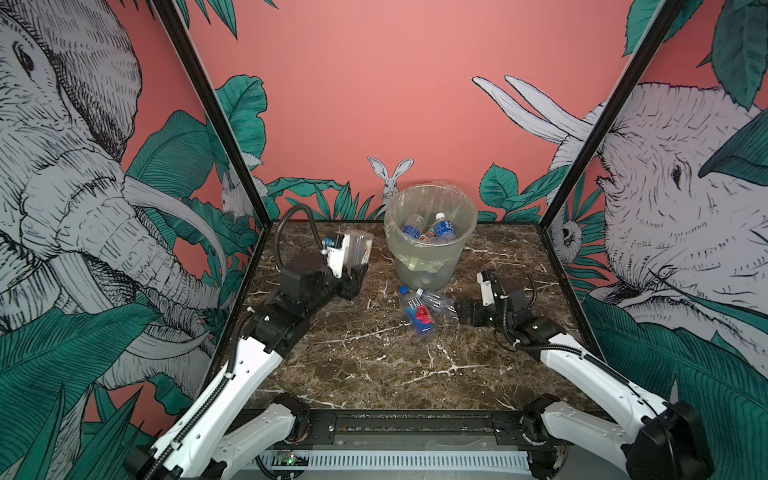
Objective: Throw the plastic bottles in the bin
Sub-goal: 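Lift the clear square bottle with the left gripper up over the bin, then open the left gripper to drop the clear square bottle into the bin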
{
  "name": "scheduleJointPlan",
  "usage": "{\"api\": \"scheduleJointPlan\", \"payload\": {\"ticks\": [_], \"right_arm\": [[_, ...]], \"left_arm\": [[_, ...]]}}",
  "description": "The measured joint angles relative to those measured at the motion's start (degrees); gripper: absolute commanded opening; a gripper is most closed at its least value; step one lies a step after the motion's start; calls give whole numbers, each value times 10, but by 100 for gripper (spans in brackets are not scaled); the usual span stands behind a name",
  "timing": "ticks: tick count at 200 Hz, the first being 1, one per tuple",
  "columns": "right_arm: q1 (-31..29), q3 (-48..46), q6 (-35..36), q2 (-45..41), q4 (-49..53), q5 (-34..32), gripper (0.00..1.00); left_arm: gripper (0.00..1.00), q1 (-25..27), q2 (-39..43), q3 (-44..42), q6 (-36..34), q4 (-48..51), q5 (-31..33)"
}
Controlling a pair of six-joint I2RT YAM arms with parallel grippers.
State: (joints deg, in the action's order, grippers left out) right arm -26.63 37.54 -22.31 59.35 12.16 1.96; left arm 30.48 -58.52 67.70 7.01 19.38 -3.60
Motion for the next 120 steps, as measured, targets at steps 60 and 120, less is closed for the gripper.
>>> {"api": "scheduleJointPlan", "payload": {"ticks": [60, 120], "right_arm": [[0, 0, 2, -26, 1, 2, 99], [-3, 0, 2, -34, 6, 7, 99]], "left_arm": [[100, 6, -439, 568, -6, 1, -100], [100, -11, -523, 552, 4, 38, -103]]}}
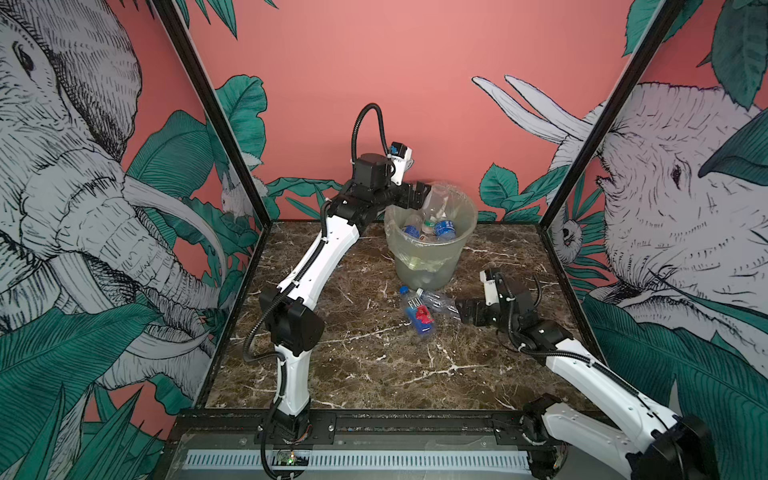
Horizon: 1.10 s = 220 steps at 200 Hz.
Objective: Throw the plastic bottles in the bin
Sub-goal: 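Open the left gripper to drop the clear square bottle into the bin, then withdraw the left gripper from the bin while the right gripper grasps the FIJI bottle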
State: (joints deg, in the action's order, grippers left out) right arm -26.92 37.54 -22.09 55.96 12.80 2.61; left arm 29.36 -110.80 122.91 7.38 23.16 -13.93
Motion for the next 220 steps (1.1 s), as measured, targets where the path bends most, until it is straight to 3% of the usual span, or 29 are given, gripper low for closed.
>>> {"api": "scheduleJointPlan", "payload": {"ticks": [47, 79, 149, 220], "right_arm": [[-25, 0, 8, -3, 20, -1, 99], [-60, 16, 16, 19, 34, -9, 99], [-156, 64, 26, 112, 47, -56, 98], [-207, 141, 30, 251, 47, -78, 97]], "left_arm": [[99, -9, 174, -181, 6, -49, 14], [100, -11, 248, -270, 14, -89, 20], [99, -32, 294, -486, 38, -107, 40], [100, -42, 370, -617, 60, -119, 55]]}}
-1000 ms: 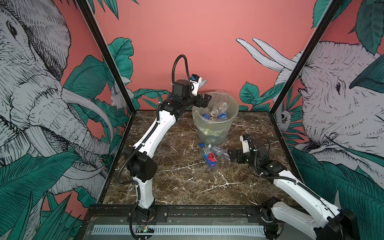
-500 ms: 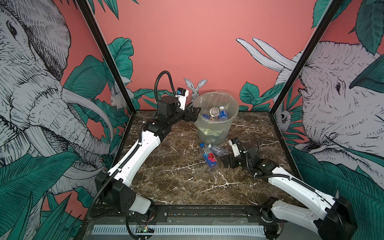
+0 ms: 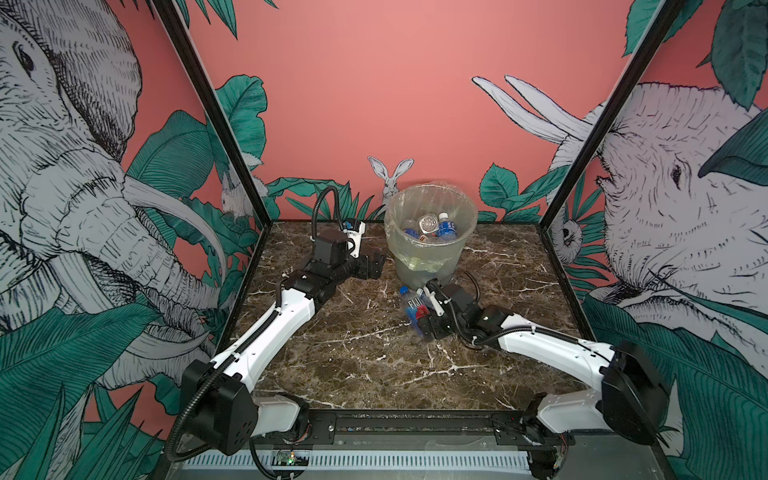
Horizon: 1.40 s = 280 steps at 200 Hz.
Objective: Throw the plastic bottles in the bin
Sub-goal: 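Withdraw the left gripper from the bin while the right gripper grasps the FIJI bottle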
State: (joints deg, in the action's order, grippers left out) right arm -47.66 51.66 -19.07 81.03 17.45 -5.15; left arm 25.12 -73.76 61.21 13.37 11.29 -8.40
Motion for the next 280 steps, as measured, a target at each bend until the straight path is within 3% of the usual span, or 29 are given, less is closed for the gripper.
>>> {"api": "scheduleJointPlan", "payload": {"ticks": [141, 222, 280], "right_arm": [[0, 89, 5, 169, 10, -1, 91], [0, 111, 7, 218, 14, 12, 88], [0, 114, 12, 240, 18, 12, 80]], "left_arm": [[99, -5, 61, -170, 40, -23, 2], [100, -5, 72, -197, 51, -28, -6], [100, -5, 72, -202, 54, -30, -9]]}}
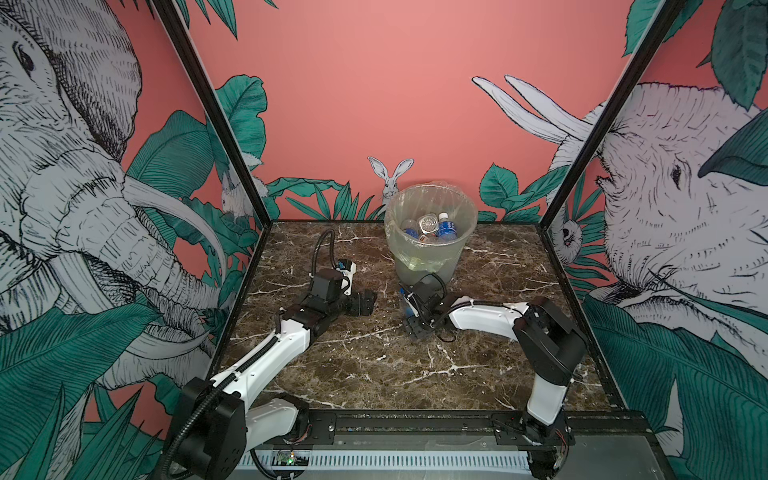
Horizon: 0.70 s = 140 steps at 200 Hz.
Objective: Throw the plastic bottles in the bin
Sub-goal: 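Withdraw the left gripper from the bin while the right gripper grasps the FIJI bottle, then lift the FIJI bottle with the right gripper up over the bin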
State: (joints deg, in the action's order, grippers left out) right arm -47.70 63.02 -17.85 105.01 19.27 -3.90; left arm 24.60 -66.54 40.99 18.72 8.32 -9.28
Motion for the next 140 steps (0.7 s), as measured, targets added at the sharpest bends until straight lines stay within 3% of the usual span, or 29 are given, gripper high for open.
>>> {"api": "scheduleJointPlan", "payload": {"ticks": [28, 79, 140], "right_arm": [[0, 2, 3, 0, 2, 0, 69], [-4, -20, 11, -29, 0, -4, 66], [-36, -117, 33, -200, -42, -30, 65]], "left_arm": [[100, 0, -1, 0, 2, -1, -2], [100, 0, -9, 0, 5, -2, -4], [100, 0, -20, 0, 10, -10, -14]]}}
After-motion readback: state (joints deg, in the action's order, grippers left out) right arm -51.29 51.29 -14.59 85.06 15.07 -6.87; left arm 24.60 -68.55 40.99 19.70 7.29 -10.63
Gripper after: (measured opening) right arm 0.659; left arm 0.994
